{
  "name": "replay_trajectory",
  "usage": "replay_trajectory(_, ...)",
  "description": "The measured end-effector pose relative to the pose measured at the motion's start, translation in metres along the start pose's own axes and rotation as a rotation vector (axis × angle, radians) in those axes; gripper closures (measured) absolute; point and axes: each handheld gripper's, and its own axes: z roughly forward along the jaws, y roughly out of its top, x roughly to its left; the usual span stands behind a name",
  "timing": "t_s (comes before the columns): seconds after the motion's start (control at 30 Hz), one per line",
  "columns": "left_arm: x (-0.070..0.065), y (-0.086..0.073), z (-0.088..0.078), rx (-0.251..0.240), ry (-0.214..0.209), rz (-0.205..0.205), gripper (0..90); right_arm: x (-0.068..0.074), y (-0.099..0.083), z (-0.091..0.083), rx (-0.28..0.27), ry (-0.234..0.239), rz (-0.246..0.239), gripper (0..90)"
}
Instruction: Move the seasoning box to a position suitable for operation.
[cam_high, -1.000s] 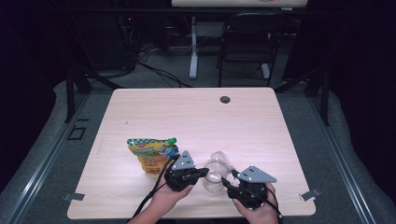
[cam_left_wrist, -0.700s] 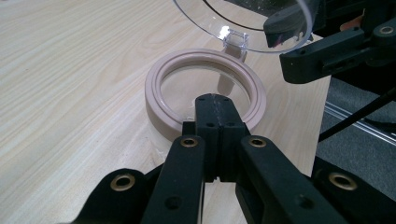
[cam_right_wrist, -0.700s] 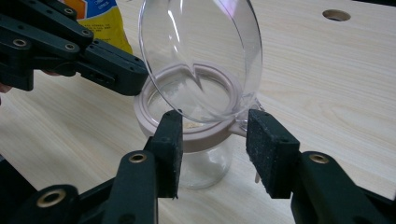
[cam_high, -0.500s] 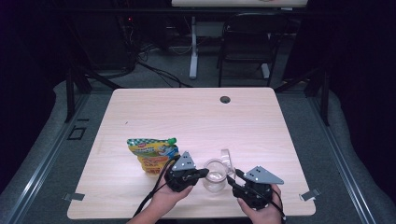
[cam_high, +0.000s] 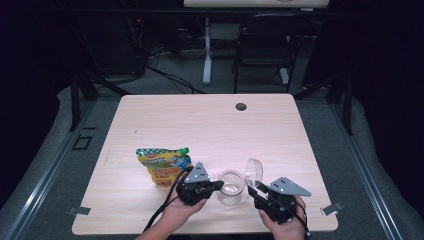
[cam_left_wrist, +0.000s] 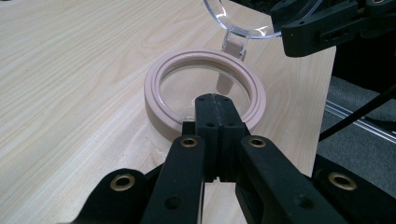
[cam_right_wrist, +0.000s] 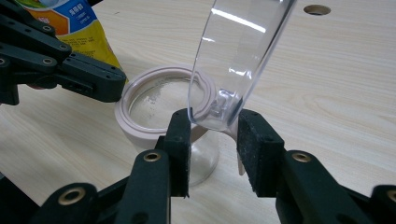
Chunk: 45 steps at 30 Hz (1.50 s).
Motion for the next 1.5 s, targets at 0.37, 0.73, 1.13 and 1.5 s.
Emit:
replay_trajectory(0.37,0.000,-0.003,-0.017,-0.019,0.017,0.001,90.0,-0.006,0.001,0.004,-0.001,0.001,0.035,69.6)
replay_trajectory(0.73,0.013,-0.027,-0.056,-0.037,0.097,-0.041,87.9,-0.023,0.006,0.012,-0.014,0.001,0.094,74.0)
replay_trajectory(1.13,0.030,-0.059,-0.099,-0.025,0.215,-0.104,84.7,-0.032,0.012,0.020,-0.019,0.024,0.111,74.6)
replay_trajectory(1.5,0.047,-0.063,-0.132,-0.059,0.224,-0.145,78.3,-0.033,0.009,0.020,-0.018,0.036,0.108,72.4)
